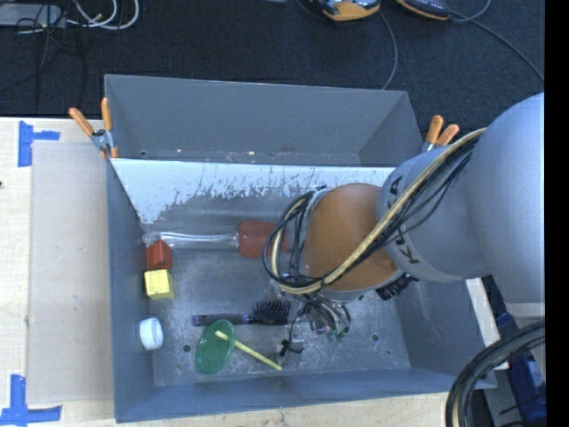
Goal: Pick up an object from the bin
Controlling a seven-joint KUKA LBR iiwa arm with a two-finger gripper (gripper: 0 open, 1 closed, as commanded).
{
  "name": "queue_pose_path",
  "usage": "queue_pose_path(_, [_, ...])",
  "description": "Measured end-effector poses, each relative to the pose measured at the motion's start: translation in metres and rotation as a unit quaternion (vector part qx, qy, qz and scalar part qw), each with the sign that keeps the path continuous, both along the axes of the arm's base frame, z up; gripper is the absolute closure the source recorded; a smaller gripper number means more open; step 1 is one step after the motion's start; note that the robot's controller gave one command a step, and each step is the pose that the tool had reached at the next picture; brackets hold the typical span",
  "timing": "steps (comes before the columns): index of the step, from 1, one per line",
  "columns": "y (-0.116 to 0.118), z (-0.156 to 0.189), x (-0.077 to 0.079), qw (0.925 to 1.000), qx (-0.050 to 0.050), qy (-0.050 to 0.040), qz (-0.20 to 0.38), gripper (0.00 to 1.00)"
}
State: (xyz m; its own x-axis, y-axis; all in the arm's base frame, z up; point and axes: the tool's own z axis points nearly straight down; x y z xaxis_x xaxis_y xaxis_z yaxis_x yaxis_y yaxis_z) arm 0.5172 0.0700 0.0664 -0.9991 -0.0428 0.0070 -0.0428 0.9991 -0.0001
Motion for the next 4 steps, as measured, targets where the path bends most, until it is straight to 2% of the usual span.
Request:
queue_pose_path(1, [0.007, 0.038, 0.004, 0.9999, 0.001, -0.0013, 0.014, 0.00])
queue_pose_path(2, [0.003, 0.012, 0.002, 1.0000, 0.000, -0.0003, 0.006, 0.00])
queue_pose_path(3, [0.014, 0.003, 0.001, 0.9988, 0.001, -0.0004, 0.048, 1.00])
queue_pose_path(4, [0.014, 0.003, 0.001, 0.9988, 0.001, -0.0004, 0.048, 1.00])
